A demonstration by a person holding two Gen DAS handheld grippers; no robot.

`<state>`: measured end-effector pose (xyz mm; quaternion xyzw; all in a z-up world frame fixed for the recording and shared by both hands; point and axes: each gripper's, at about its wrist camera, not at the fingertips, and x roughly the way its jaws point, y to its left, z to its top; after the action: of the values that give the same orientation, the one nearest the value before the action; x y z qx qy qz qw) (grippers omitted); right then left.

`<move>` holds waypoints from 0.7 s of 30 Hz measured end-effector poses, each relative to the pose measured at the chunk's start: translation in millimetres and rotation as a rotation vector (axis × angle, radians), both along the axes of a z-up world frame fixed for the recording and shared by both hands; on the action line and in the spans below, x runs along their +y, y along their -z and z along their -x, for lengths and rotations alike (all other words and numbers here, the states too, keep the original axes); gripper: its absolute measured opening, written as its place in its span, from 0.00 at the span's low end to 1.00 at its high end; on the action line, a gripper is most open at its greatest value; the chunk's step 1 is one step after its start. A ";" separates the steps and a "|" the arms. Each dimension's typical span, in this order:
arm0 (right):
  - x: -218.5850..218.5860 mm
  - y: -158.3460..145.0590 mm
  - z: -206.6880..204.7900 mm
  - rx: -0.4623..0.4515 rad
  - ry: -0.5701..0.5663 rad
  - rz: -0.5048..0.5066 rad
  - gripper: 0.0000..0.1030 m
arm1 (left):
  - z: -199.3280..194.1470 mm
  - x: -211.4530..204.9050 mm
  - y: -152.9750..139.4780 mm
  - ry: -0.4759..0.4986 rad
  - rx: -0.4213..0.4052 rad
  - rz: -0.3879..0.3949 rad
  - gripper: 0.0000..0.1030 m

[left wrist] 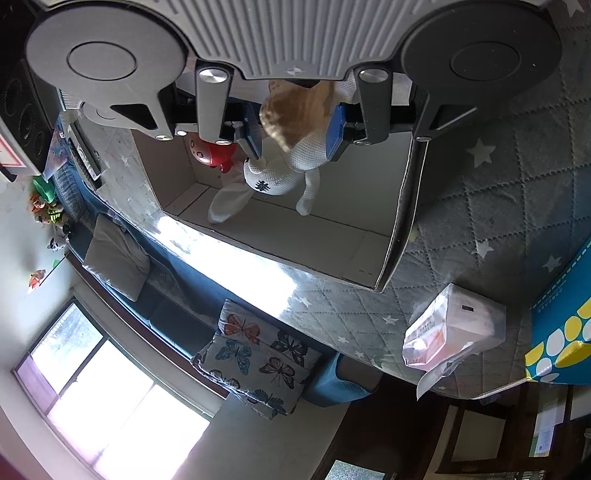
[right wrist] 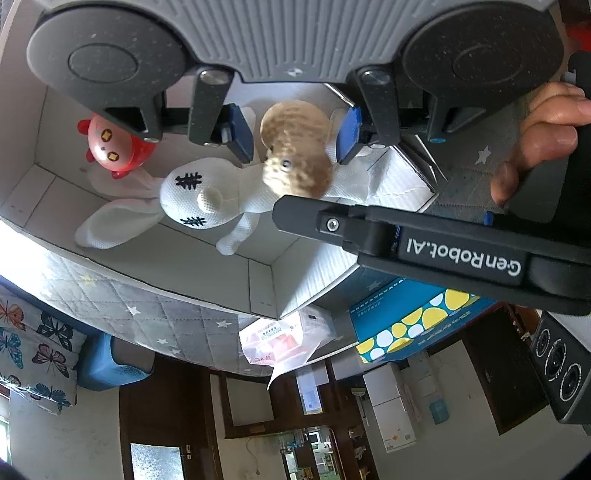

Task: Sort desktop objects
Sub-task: 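Open the left tool to release the peanut toy beside the bunny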

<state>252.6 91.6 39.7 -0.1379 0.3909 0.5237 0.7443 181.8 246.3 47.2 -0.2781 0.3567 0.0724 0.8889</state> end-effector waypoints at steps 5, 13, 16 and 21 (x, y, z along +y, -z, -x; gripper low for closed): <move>0.2 -2.0 2.0 -0.008 -0.001 -0.003 0.49 | 1.7 -0.9 -1.6 -0.002 -0.001 0.000 0.40; -7.3 -8.4 7.6 -0.044 0.013 -0.011 0.53 | 9.0 -5.4 -9.1 -0.005 -0.008 -0.013 0.40; -15.0 -13.8 10.5 -0.058 0.024 -0.022 0.53 | 12.9 -9.9 -13.3 -0.002 -0.014 -0.023 0.40; -30.9 -22.6 16.9 -0.082 0.045 -0.040 0.54 | 19.0 -20.0 -18.3 0.011 -0.022 -0.024 0.40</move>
<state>235.7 60.6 62.3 -0.1355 0.3524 0.5086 0.7738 162.8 226.3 65.5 -0.2662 0.3477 0.0686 0.8964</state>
